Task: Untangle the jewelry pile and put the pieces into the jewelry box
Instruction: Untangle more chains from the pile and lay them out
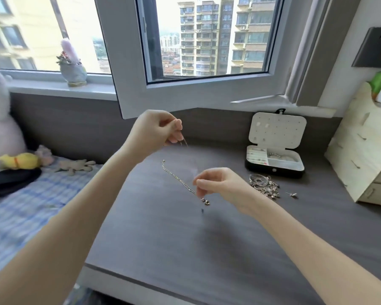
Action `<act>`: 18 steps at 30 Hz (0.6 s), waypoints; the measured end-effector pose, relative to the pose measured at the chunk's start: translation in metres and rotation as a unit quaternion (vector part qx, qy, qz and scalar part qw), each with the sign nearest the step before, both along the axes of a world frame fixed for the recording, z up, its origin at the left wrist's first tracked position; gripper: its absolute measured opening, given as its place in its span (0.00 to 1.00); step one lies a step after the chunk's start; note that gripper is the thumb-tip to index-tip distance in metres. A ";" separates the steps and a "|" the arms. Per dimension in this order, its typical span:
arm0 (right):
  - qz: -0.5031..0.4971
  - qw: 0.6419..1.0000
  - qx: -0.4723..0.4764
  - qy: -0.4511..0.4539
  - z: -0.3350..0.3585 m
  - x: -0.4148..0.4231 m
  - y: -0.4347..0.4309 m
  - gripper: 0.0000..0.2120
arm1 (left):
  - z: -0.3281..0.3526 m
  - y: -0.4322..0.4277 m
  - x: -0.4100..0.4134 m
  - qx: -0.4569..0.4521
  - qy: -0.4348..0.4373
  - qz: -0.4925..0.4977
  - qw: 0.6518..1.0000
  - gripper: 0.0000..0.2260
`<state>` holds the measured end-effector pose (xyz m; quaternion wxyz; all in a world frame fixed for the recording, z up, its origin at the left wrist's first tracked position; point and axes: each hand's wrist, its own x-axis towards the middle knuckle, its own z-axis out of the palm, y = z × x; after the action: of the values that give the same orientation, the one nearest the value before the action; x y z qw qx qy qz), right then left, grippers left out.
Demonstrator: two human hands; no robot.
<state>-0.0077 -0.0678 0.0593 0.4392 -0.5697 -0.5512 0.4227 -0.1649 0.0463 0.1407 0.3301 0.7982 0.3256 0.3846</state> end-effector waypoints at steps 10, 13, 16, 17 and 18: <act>-0.074 0.898 0.036 -0.432 -0.041 -0.018 0.008 0.09 | -0.096 0.073 -0.030 -0.115 0.214 0.121 0.963 0.08; -0.068 0.850 0.055 -0.520 -0.053 -0.021 0.015 0.10 | -0.107 0.080 -0.019 -0.090 0.253 0.131 0.954 0.06; -0.056 0.821 0.077 -0.563 -0.061 -0.021 0.016 0.10 | -0.119 0.087 -0.013 -0.059 0.289 0.143 0.945 0.04; -0.050 0.818 0.090 -0.566 -0.063 -0.021 0.015 0.10 | -0.122 0.089 -0.013 -0.054 0.290 0.148 0.944 0.03; -0.041 0.815 0.103 -0.569 -0.064 -0.021 0.013 0.11 | -0.125 0.090 -0.012 -0.047 0.290 0.153 0.944 0.04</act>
<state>-0.0290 -0.0543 -0.0049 0.1205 -0.6822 -0.7192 -0.0540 -0.1771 0.1366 0.0158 0.1960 0.7994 0.5428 0.1669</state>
